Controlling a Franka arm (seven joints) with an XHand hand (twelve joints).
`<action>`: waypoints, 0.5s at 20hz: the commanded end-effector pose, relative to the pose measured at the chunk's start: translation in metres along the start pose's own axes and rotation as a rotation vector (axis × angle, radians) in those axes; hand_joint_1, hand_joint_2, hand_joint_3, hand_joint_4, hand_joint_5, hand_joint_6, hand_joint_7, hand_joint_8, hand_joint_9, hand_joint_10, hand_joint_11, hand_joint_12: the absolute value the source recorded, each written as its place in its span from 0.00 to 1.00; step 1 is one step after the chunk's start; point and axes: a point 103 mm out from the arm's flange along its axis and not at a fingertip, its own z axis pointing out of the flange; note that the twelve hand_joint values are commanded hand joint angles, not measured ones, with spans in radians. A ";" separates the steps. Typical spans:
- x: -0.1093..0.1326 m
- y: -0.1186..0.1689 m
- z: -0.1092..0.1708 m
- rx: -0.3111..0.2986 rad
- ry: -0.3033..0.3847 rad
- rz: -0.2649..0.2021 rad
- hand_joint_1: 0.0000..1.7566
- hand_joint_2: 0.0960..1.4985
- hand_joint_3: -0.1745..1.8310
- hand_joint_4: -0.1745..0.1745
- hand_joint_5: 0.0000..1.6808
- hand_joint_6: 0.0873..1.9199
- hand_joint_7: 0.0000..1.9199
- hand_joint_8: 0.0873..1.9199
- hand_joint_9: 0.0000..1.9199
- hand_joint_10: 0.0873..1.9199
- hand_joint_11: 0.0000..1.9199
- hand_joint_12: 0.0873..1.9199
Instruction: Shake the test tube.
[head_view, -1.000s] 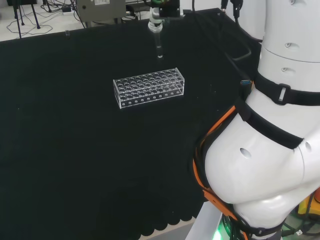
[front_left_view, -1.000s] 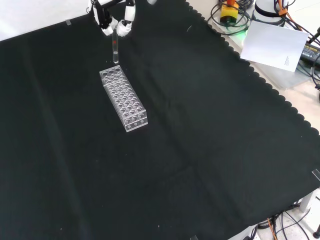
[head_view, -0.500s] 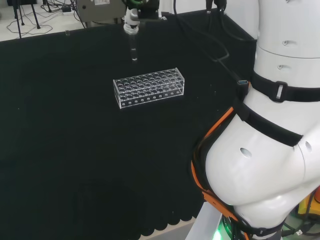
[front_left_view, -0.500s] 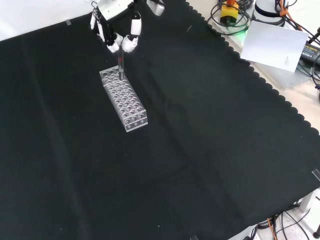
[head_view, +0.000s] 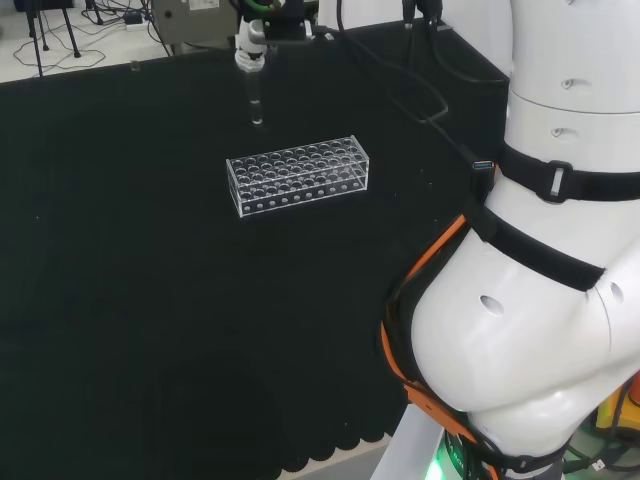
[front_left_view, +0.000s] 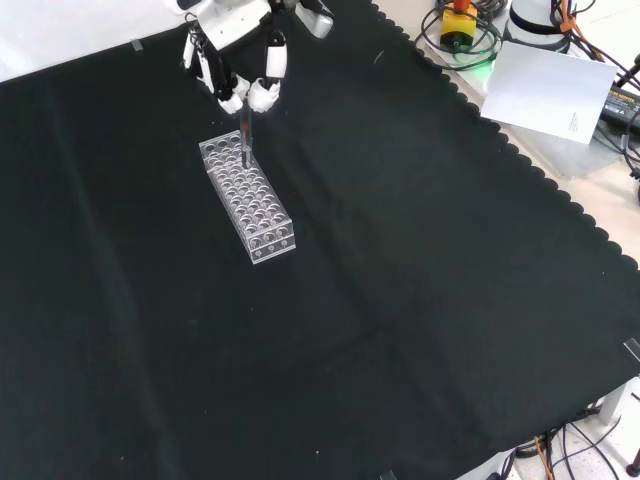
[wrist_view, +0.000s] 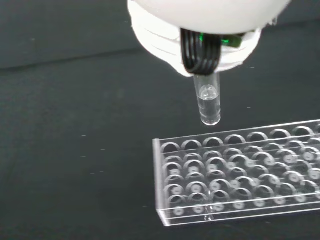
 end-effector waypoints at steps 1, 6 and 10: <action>-0.035 -0.001 0.001 0.006 -0.030 0.072 0.82 0.37 0.40 0.00 0.83 0.16 0.78 0.22 0.78 0.00 0.38 0.61; -0.070 -0.003 -0.001 0.005 -0.052 0.148 0.82 0.37 0.40 0.00 0.83 0.16 0.78 0.22 0.78 0.00 0.38 0.61; -0.093 -0.006 -0.004 -0.003 -0.062 0.195 0.82 0.37 0.40 0.00 0.83 0.16 0.78 0.22 0.78 0.00 0.38 0.61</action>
